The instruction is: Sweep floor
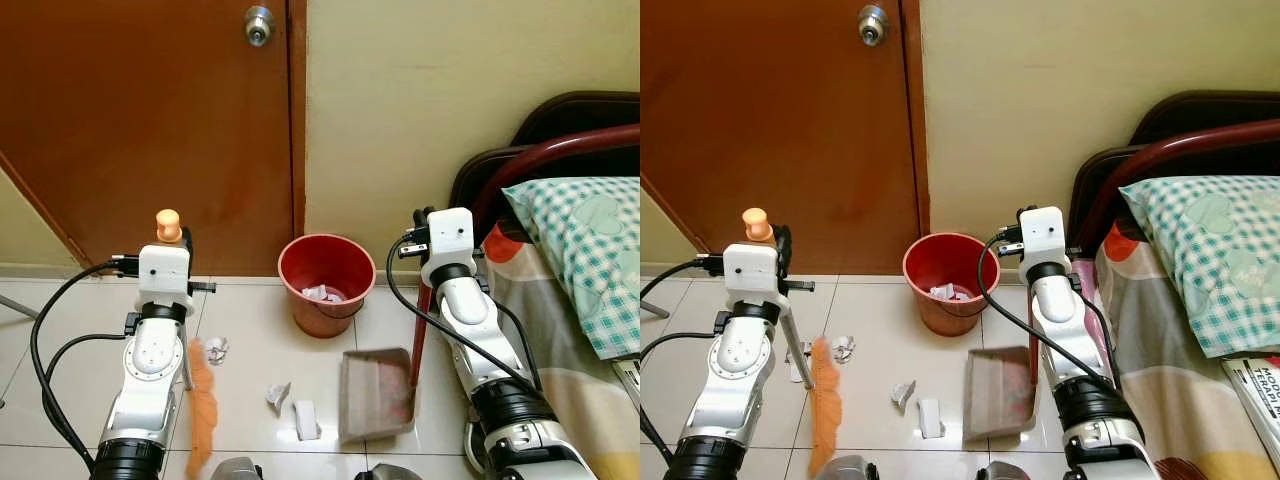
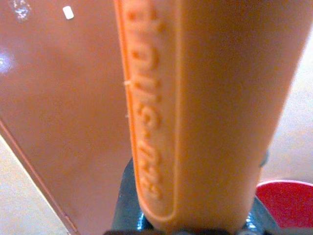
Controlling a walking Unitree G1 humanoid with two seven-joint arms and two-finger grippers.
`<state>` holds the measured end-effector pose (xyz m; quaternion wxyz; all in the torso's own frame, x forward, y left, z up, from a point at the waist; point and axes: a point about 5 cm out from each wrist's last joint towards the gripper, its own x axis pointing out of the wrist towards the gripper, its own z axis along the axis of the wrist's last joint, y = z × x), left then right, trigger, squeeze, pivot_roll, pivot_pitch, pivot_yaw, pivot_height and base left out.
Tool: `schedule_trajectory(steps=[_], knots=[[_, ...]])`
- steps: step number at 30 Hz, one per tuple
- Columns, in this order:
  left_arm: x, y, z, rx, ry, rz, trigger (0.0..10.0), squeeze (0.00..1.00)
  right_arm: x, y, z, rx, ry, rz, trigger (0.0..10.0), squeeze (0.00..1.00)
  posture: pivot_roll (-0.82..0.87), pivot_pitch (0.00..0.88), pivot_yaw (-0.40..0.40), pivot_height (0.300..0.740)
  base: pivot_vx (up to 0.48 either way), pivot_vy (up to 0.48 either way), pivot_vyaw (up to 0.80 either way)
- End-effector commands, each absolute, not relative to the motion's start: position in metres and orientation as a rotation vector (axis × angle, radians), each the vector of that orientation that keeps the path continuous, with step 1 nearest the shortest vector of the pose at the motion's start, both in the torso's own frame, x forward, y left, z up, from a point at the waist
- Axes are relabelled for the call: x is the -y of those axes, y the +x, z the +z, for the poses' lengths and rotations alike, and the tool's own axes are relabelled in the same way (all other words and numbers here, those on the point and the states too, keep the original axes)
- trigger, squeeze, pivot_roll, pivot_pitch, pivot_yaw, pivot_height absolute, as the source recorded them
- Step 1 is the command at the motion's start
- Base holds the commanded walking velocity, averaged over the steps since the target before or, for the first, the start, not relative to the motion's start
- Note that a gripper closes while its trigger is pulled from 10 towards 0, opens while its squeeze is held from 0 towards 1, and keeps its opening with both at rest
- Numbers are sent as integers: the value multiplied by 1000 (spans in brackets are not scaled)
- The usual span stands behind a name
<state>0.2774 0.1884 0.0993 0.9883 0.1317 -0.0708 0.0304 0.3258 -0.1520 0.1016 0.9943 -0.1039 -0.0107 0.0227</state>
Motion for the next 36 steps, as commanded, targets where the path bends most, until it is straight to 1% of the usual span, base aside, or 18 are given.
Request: schedule_trajectory(steps=[1,3,4,7,16,26,30,36], knots=[[-189,276,101,141,276,58,10000,0,155,323,101,39,-205,39,10000,0,11,0,2,740,0,311,0],[-186,276,100,130,271,55,10000,0,157,318,93,23,-203,39,10000,0,11,0,2,740,0,311,0],[-185,276,99,128,269,55,10000,0,157,316,91,19,-200,41,10000,0,10,0,-15,740,0,322,0],[-182,276,97,118,254,61,10000,0,159,311,85,-8,-180,67,10000,0,4,0,-35,740,0,331,0],[-175,272,89,92,240,50,10000,0,168,311,82,-21,-208,65,10000,0,-3,0,-39,740,0,286,0],[-178,276,92,99,248,55,10000,0,165,321,93,6,-251,101,10000,0,-5,0,-24,740,0,286,0],[-177,275,93,98,245,58,10000,0,165,322,93,4,-225,94,10000,0,-2,0,-23,740,0,287,0],[-177,275,93,98,246,54,10000,0,155,322,92,9,-232,114,10000,0,3,0,-20,740,0,286,0]])
